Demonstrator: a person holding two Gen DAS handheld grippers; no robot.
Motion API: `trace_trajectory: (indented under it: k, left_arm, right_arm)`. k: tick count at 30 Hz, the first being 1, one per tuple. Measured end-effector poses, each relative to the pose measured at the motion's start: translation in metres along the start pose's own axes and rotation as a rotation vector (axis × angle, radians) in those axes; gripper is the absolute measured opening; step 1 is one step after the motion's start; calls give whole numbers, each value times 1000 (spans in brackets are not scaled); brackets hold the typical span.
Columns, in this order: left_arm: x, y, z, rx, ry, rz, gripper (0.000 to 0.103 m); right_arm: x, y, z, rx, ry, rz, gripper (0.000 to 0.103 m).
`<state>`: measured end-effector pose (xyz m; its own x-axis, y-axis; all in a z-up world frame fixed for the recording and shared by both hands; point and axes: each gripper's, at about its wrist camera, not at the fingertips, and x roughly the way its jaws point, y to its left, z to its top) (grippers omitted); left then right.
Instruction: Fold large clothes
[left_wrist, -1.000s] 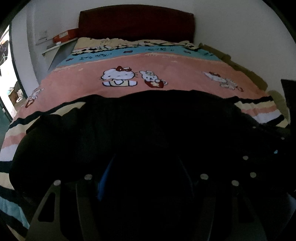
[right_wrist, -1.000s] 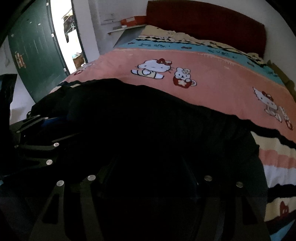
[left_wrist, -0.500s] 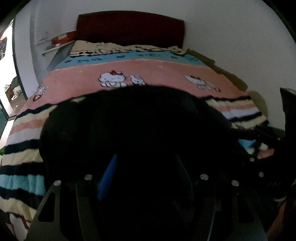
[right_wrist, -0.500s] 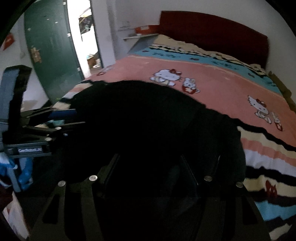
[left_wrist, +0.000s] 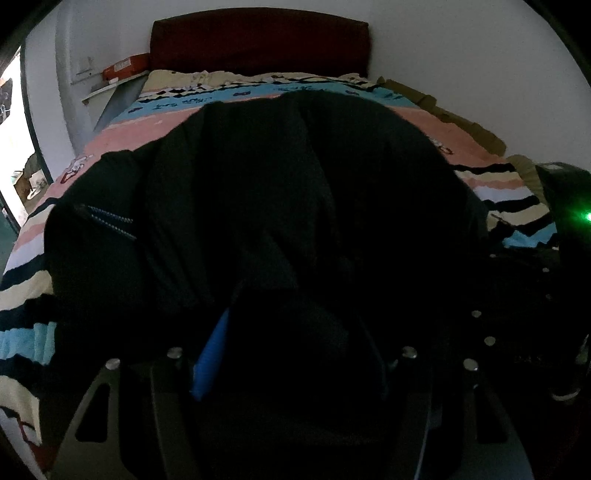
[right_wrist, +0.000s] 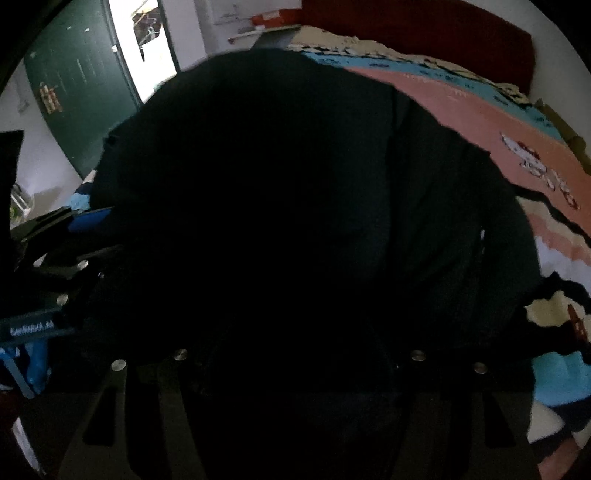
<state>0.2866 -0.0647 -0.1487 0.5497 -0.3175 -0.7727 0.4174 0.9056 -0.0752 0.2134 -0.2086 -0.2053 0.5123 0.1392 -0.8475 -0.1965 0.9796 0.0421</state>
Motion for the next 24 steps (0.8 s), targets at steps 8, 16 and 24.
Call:
trace_trajectory:
  k: [8, 16, 24]
  left_arm:
    - [-9, -13, 0, 28, 12, 64, 65]
    - [-49, -22, -10, -11, 1, 87, 65]
    - [-112, -29, -35, -24, -62, 121, 65]
  right_arm:
    - [0, 2, 0, -1, -6, -45, 65]
    - [-32, 5, -12, 28, -42, -66, 66]
    - [-87, 20, -45, 74, -103, -64, 69]
